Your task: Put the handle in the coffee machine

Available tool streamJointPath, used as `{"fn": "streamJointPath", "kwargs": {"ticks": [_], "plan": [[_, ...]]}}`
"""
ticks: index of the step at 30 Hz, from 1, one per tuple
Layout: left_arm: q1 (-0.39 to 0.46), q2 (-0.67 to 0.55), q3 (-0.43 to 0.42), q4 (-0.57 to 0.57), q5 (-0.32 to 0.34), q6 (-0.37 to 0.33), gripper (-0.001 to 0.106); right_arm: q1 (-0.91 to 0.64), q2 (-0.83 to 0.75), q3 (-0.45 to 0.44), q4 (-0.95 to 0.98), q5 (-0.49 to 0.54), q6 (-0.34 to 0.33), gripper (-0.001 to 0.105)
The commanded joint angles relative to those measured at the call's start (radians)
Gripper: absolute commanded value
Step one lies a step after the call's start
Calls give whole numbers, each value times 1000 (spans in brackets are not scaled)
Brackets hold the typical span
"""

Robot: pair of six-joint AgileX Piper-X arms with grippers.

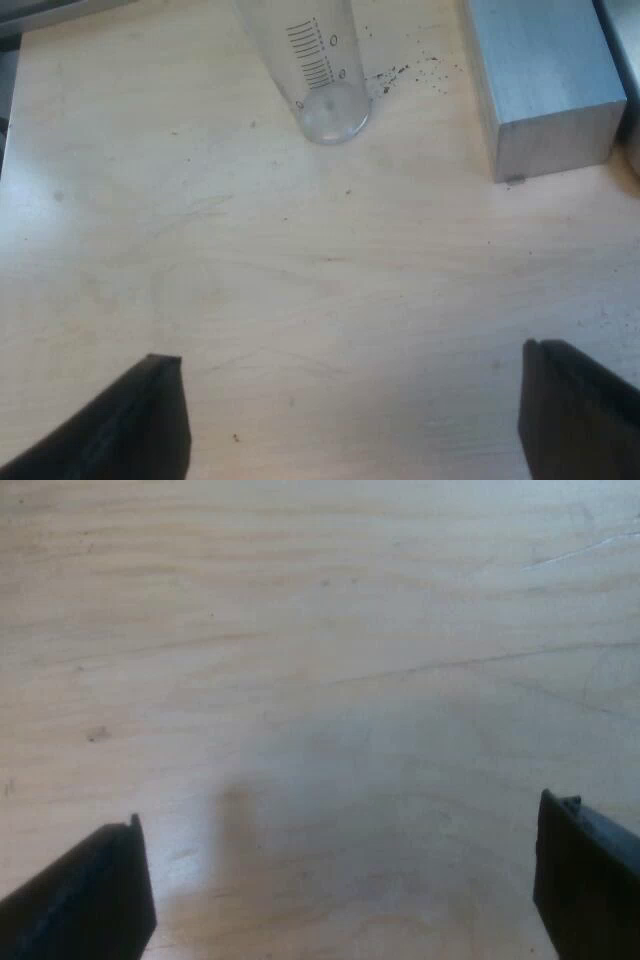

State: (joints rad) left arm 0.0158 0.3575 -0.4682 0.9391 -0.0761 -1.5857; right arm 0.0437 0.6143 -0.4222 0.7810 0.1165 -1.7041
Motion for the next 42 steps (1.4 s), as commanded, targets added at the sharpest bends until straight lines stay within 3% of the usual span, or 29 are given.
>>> {"fn": "streamJointPath", "kwargs": {"ticks": [1, 6, 13, 20, 28, 31, 32, 34, 35, 42], "plan": [[3, 1, -7, -1, 5, -10, 69, 1, 0, -3, 0, 4, 3, 79], [3, 1, -7, 1, 11, -10, 69, 1, 0, -3, 0, -2, -2, 79], [-5, -8, -52, 40, 29, -10, 69, 1, 0, -109, 120, -13, -151, 79], [-30, -44, -150, 66, 35, -10, 69, 55, -4, -224, 141, -54, -155, 79], [-30, -136, -193, 104, 153, -15, 69, 175, -112, -280, 157, -54, -143, 79], [-30, -174, -197, 104, 180, -47, 69, 221, -185, -300, 185, -54, -104, 79], [-30, -212, -202, 104, 226, -68, 69, 240, -223, -307, 194, -54, -87, 79], [-30, -225, -202, 104, 235, -70, 69, 258, -266, -315, 200, -54, -65, 79], [-30, -274, -204, 104, 275, -79, 69, 266, -287, -320, 204, -54, -56, 79], [-30, -390, -204, 151, 387, -96, 69, 300, -406, -347, 259, -215, -49, 79]]}}
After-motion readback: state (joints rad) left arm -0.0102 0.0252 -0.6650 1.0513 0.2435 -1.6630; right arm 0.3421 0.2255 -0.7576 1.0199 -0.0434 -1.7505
